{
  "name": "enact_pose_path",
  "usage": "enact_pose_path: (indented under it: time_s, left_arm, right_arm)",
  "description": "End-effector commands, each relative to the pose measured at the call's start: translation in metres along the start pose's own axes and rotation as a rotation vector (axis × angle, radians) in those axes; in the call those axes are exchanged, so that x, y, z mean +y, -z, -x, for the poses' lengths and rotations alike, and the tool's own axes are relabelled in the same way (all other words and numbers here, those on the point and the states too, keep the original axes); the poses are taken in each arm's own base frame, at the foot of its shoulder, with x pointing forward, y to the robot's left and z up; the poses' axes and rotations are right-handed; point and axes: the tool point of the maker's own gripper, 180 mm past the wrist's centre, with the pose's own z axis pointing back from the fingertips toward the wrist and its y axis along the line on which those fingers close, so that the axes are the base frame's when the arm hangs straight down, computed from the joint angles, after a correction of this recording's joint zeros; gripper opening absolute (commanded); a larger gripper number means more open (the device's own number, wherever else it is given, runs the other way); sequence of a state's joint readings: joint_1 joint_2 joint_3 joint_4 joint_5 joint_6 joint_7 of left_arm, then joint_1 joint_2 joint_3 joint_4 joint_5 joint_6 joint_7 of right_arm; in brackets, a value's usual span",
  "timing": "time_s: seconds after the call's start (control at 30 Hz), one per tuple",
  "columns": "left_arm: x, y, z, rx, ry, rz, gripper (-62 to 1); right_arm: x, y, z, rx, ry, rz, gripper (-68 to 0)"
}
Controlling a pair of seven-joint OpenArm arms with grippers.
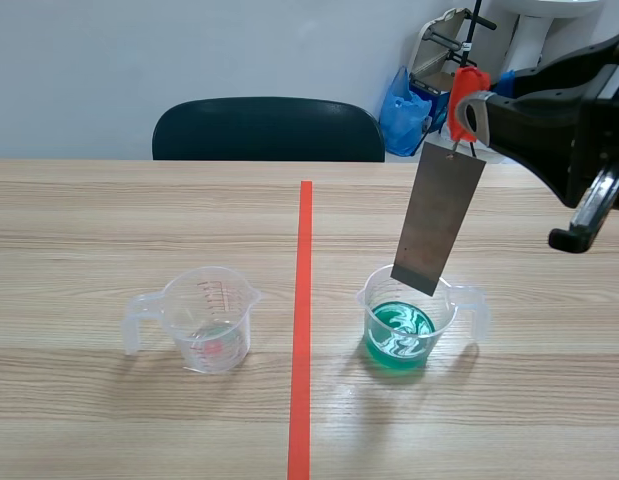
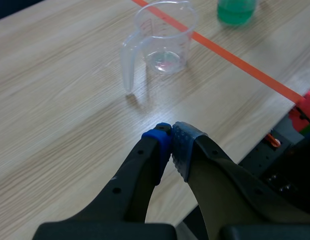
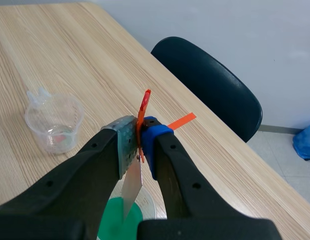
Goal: Do the redox reaction experiment
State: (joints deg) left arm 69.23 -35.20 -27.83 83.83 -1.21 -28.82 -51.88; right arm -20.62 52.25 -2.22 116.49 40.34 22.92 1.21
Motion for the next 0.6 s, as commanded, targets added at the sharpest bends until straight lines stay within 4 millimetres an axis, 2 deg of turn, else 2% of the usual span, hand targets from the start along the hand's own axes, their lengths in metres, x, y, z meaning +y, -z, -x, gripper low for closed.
enact_pose_path:
  time_s: [0.0, 0.1, 0.27, 0.37, 0.4, 0.47, 0.57]
  left_arm:
    - [-0.008, -0.007, -0.008, -0.051, 0.007, -0.02, -57.3]
    - [-0.022, -0.029, -0.015, -0.08, 0.064, -0.047, -57.3]
    - [-0.03, -0.04, -0.036, -0.195, 0.169, -0.108, -57.3]
    - [-0.034, -0.045, -0.034, -0.19, 0.166, -0.131, -52.9]
    - [-0.037, -0.045, -0.032, -0.182, 0.167, -0.125, -49.1]
    - [-0.039, -0.045, -0.029, -0.166, 0.164, -0.127, -36.5]
    - [-0.037, -0.046, -0.025, -0.145, 0.149, -0.164, -9.2]
  right_arm:
    - [-0.006, 0.0, -0.009, -0.029, -0.02, 0.009, -66.9]
    - [-0.006, 0.0, -0.009, -0.029, -0.02, 0.009, -66.9]
    - [-0.006, 0.0, -0.009, -0.029, -0.02, 0.009, -66.9]
    - [-0.006, 0.0, -0.009, -0.029, -0.02, 0.009, -66.9]
    - [-0.006, 0.0, -0.009, -0.029, -0.02, 0.009, -66.9]
    - [-0.006, 0.0, -0.009, -0.029, -0.02, 0.009, -66.9]
    - [-0.006, 0.0, -0.009, -0.029, -0.02, 0.009, -66.9]
